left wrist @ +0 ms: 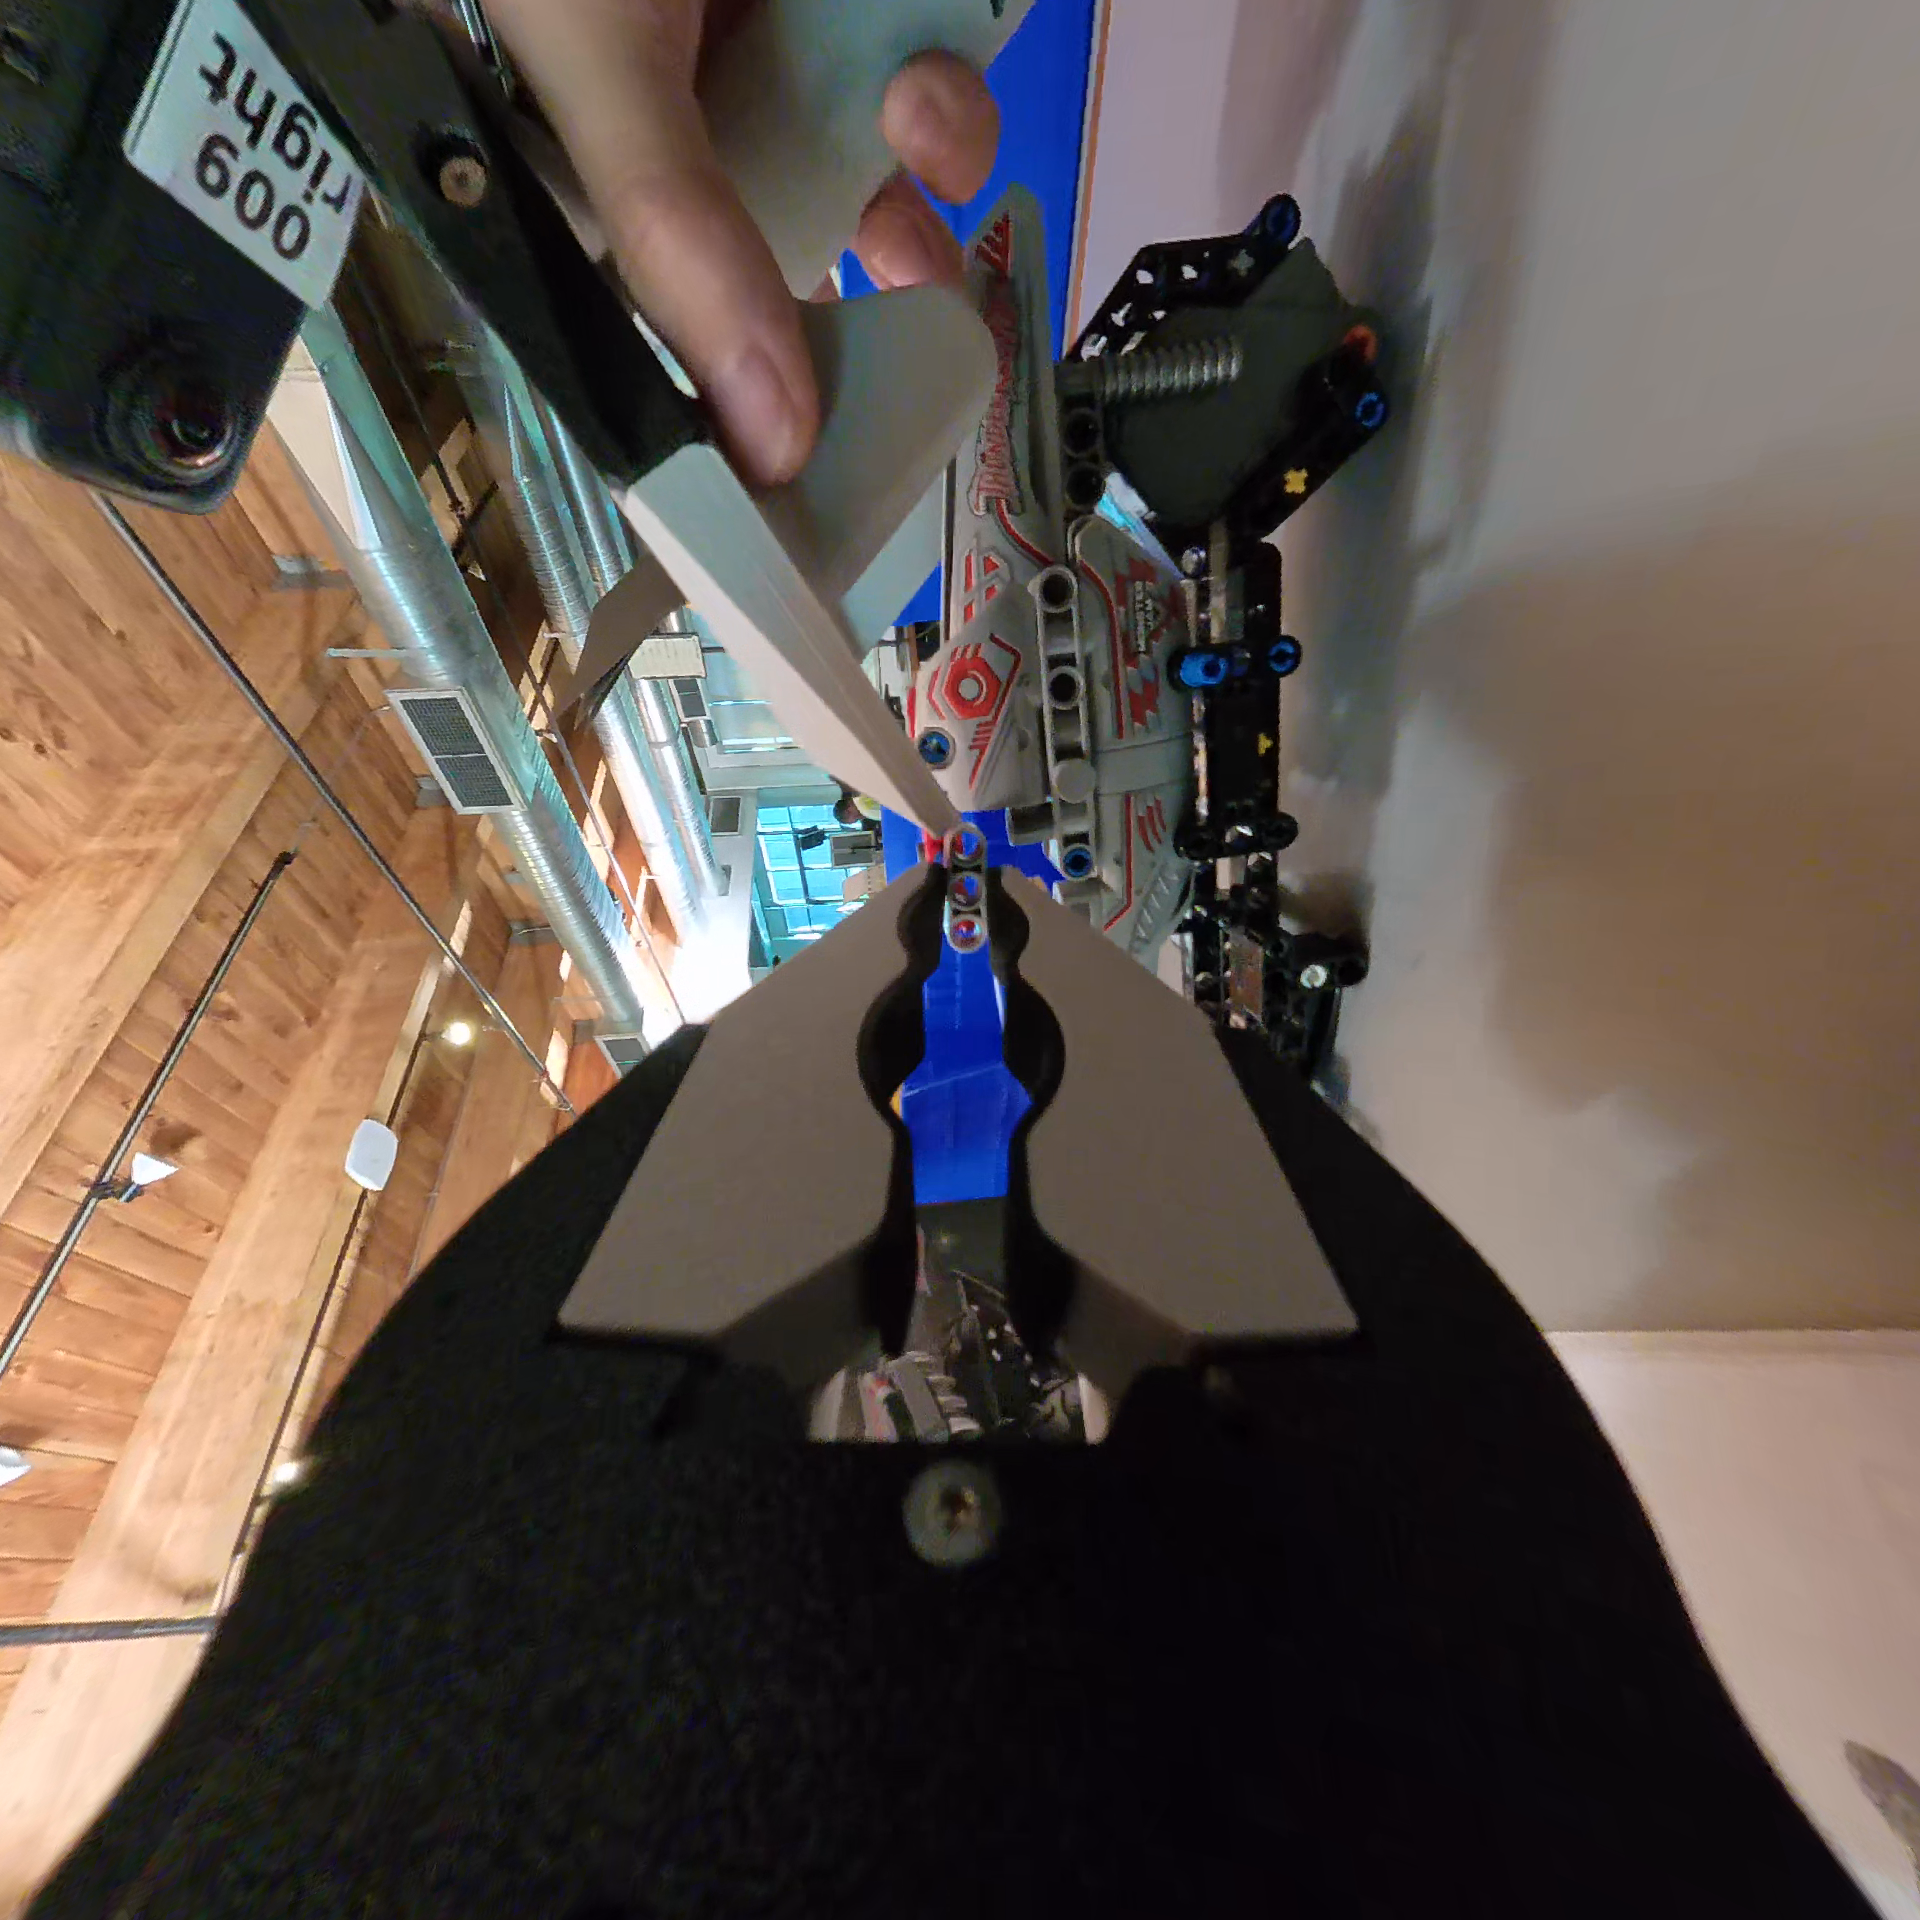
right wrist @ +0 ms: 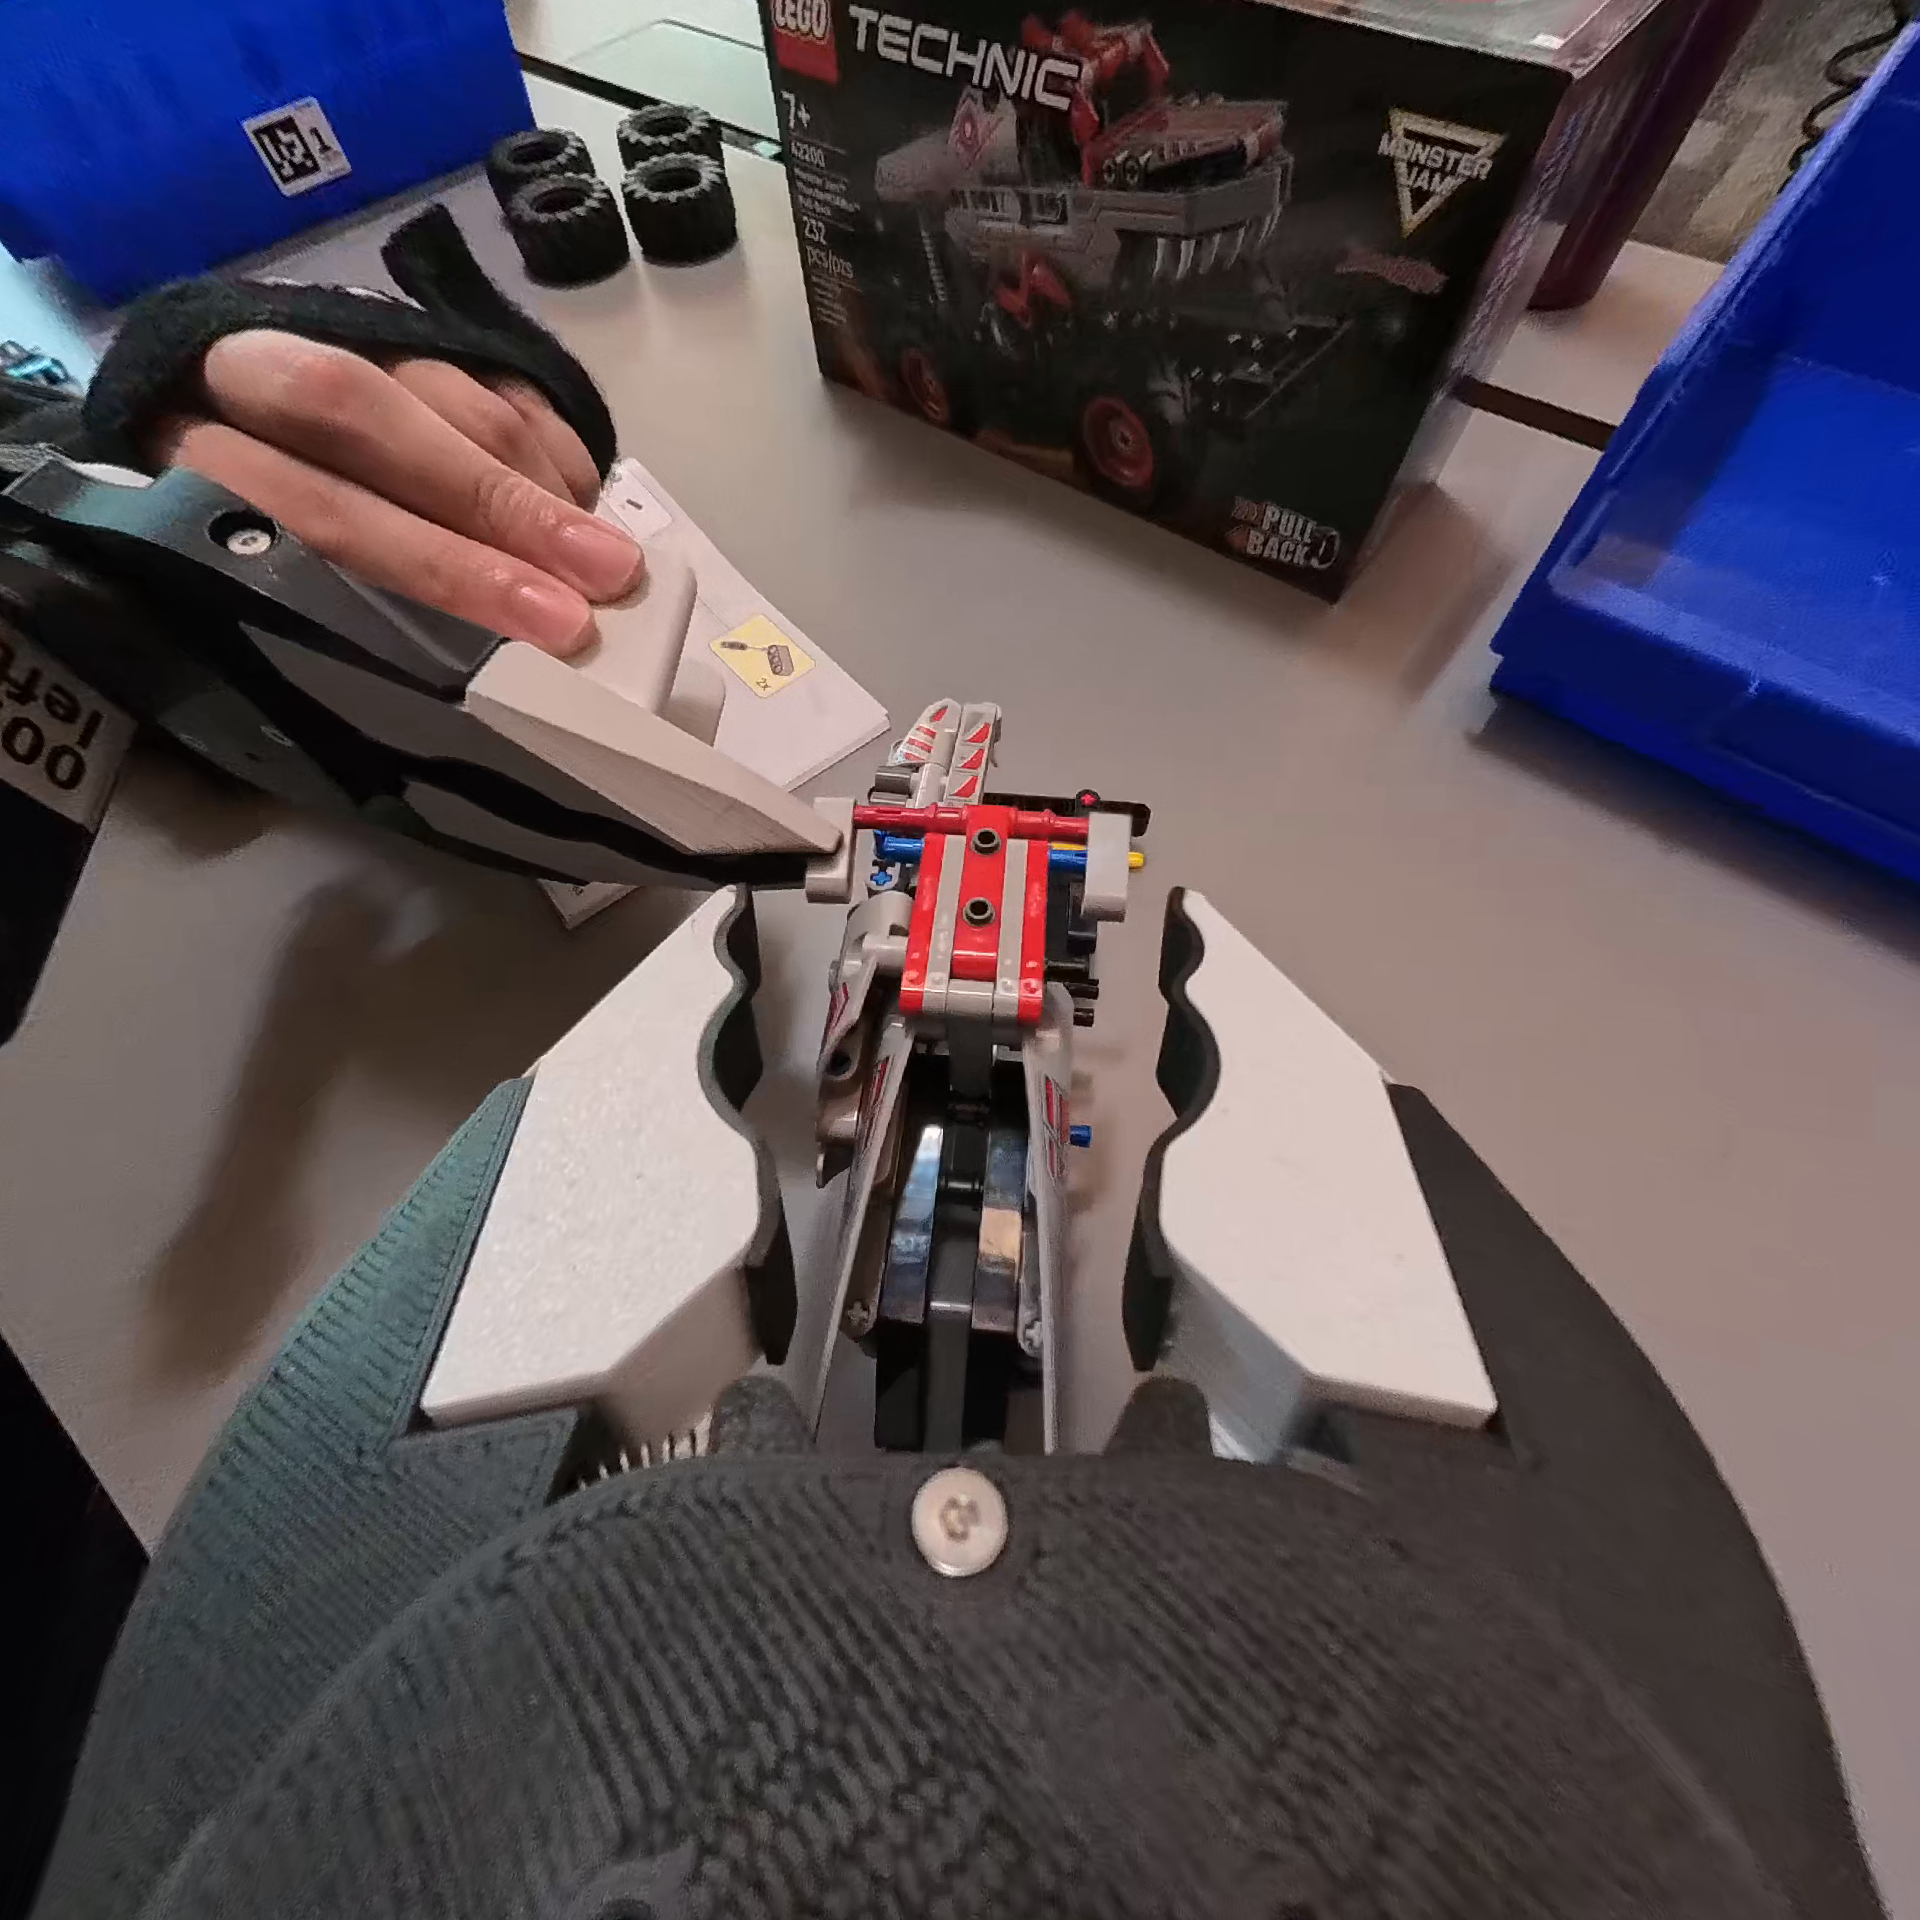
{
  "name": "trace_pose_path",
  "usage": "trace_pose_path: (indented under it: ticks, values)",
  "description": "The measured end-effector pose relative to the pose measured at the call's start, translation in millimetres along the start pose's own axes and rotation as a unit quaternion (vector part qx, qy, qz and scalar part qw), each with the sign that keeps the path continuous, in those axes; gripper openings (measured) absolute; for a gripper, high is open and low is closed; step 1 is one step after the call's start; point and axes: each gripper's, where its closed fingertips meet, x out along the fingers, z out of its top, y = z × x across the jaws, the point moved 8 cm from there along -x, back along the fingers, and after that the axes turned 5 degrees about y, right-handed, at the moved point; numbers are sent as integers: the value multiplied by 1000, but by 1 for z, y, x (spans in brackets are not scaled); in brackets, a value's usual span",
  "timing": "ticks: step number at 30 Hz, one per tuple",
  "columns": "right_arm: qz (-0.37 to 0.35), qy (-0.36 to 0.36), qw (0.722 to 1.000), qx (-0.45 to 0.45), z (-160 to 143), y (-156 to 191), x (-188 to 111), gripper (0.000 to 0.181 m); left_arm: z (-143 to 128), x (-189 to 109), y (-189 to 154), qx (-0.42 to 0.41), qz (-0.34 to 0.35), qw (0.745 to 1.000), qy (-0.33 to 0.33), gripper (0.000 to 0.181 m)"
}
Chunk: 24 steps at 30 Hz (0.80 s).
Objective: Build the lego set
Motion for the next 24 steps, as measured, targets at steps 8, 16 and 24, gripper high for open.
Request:
trace_pose_path:
  ticks: [8, 16, 24]
  values:
    - [-2, 20, 1000, -11, 4, -3, 7, 70, -3, 2, 0, 11, 3, 1000, -13, 5]
    - [-13, 42, 999, -22, 1, -3, 12, 63, -4, 3, 1, 17, 0, 999, -27, 5]
    - [8, 37, 999, -13, 2, -8, 11, 67, -9, 5, 3, 22, -6, 999, -40, 5]
